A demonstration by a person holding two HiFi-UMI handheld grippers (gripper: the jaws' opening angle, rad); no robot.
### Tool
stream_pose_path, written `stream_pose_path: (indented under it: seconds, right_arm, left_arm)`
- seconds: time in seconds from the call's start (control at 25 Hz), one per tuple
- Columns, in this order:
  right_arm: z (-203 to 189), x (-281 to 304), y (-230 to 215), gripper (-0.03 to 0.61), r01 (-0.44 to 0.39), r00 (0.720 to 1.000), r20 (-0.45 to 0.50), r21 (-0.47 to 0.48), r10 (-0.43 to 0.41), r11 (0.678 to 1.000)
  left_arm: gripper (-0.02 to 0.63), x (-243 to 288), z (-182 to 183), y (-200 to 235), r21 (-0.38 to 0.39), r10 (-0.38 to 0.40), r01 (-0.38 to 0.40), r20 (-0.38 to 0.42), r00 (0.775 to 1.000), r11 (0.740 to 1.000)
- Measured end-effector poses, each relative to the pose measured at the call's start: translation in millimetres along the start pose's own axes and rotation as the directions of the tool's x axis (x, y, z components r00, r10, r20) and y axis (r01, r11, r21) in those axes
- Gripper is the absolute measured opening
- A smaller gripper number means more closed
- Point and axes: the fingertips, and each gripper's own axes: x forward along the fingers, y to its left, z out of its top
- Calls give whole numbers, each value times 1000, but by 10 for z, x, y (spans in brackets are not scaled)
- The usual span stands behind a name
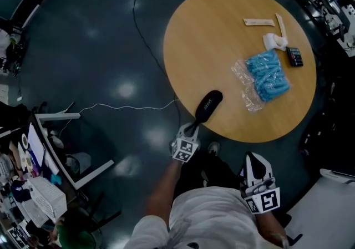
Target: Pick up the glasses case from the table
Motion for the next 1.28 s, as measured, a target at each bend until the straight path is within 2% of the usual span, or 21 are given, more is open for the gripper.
stream_pose_path:
  seconds: [0.16,0.4,0.64,0.96,1.28]
  right_arm:
    - [-14,-19,1,15,-4,1000,0,3,4,1000]
    - [4,-25,11,16,-12,1000,13,7,12,1000]
    - [25,-50,-4,16,-19,1000,25,11,18,1000]
    - [58,-33,-8,16,-30,999,39,20,29,999]
    - [73,-54,-48,17,-25,998,50,28,23,999]
  left_arm:
    - [30,-92,84,-94,10,-17,17,24,1000,1000]
    - [28,-217,372,-227,21,-46,44,106,993,999]
    - [27,-376,723,-337,18,-61,59,187,980,998]
    - [26,-528,1070,-360,4,-37,37,264,964,999]
    - [26,-634,1359,-452,-16,-44,53,333,942,998]
